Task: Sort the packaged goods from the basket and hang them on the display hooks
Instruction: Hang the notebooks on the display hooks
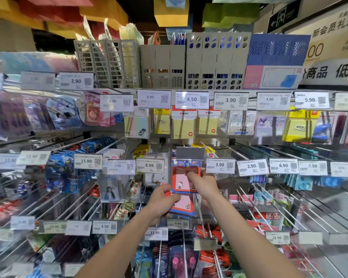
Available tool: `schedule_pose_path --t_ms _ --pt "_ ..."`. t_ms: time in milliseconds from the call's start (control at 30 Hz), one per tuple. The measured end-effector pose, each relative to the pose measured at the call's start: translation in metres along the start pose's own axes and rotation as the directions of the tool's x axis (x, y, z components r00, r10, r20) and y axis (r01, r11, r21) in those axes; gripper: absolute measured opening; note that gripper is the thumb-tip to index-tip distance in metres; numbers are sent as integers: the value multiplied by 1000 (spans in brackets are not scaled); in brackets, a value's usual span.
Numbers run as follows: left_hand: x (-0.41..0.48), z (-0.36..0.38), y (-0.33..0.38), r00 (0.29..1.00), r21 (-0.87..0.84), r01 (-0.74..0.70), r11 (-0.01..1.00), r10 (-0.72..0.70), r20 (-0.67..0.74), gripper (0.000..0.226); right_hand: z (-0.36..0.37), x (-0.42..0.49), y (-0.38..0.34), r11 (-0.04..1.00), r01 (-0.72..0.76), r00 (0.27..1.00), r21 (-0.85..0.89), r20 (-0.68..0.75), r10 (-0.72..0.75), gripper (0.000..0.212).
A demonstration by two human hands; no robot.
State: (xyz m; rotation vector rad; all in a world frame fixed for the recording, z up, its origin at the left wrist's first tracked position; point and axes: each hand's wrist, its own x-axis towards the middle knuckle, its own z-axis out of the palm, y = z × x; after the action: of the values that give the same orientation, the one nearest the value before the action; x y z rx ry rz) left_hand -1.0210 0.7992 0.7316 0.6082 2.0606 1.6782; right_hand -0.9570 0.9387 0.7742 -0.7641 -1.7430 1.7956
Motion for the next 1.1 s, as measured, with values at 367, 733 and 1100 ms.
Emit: schedule_pose_path --t_ms 367,733,1100 --pt "-11 -42 -19 990 144 -30 989 10 139 30 0 15 12 899 -102 988 -427 -151 41 54" --pt "-34 -34 -19 990 80 -36 996 25 138 89 -5 -14 55 685 203 979 -699 143 -144 28" --pt "-46 -25 -36 992 -3 -26 1000 27 124 108 -16 -37 72 899 122 990 -421 111 -83 19"
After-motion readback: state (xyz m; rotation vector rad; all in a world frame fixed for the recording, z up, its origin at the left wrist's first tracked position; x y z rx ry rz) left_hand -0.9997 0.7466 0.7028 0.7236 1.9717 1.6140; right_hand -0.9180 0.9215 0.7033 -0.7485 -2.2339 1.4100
